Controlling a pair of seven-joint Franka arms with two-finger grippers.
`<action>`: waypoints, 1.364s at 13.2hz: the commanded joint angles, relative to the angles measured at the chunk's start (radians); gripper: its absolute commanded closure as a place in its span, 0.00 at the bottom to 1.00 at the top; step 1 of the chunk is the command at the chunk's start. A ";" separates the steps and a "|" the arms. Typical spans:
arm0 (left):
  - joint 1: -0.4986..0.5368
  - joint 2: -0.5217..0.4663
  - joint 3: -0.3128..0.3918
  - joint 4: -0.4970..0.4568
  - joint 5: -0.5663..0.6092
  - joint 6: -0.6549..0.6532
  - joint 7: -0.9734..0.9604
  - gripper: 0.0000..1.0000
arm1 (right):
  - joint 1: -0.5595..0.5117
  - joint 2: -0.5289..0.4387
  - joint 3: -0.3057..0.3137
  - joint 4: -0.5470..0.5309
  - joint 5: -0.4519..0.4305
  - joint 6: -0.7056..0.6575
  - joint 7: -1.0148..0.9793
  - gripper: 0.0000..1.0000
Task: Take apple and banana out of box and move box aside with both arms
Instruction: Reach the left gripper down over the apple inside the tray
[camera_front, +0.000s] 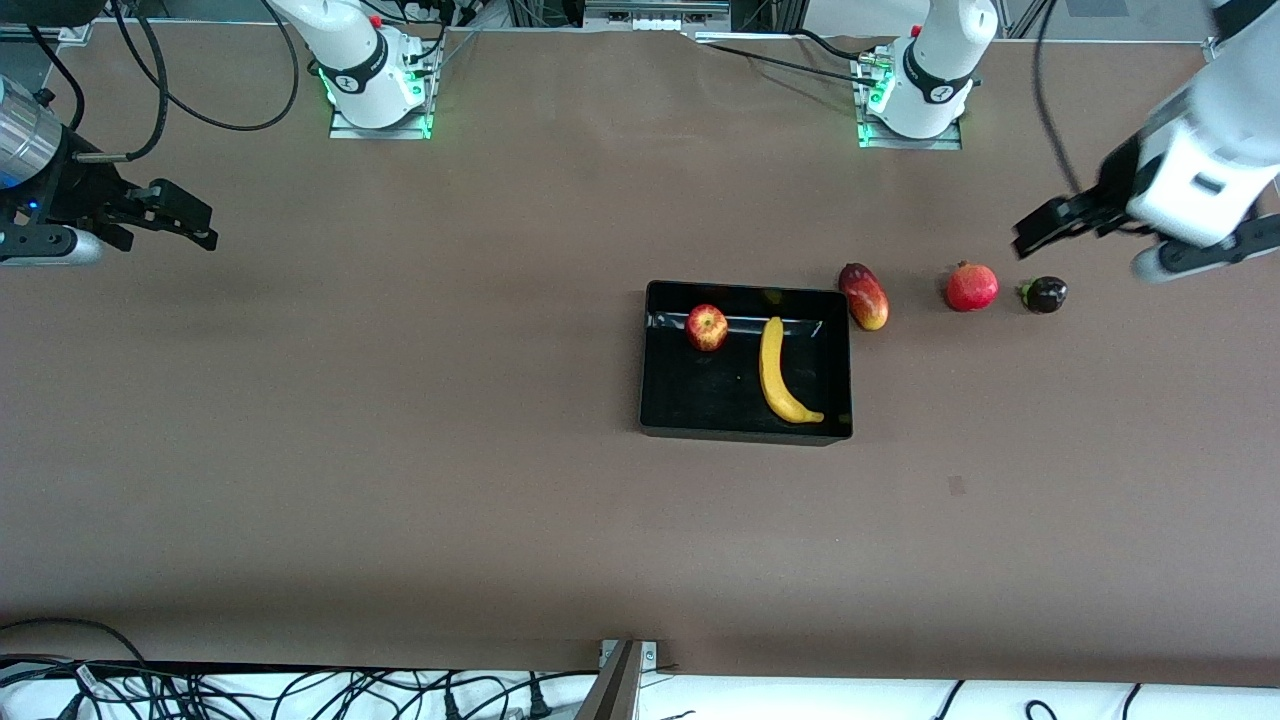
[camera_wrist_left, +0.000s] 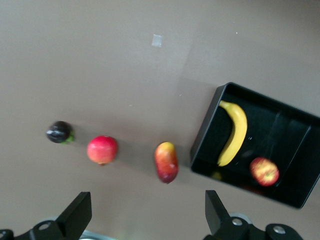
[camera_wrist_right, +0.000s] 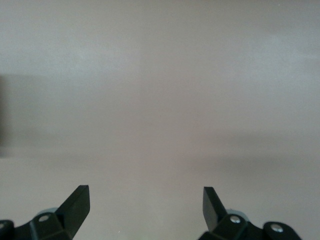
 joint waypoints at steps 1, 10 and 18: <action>-0.018 0.017 -0.060 -0.085 -0.008 0.105 -0.187 0.00 | -0.012 0.004 0.009 0.015 -0.013 -0.015 -0.005 0.00; -0.253 0.302 -0.104 -0.080 0.001 0.334 -0.614 0.00 | -0.012 0.006 0.009 0.015 -0.013 -0.015 -0.005 0.00; -0.390 0.530 -0.110 -0.085 0.075 0.587 -0.866 0.00 | -0.012 0.006 0.009 0.015 -0.013 -0.015 -0.005 0.00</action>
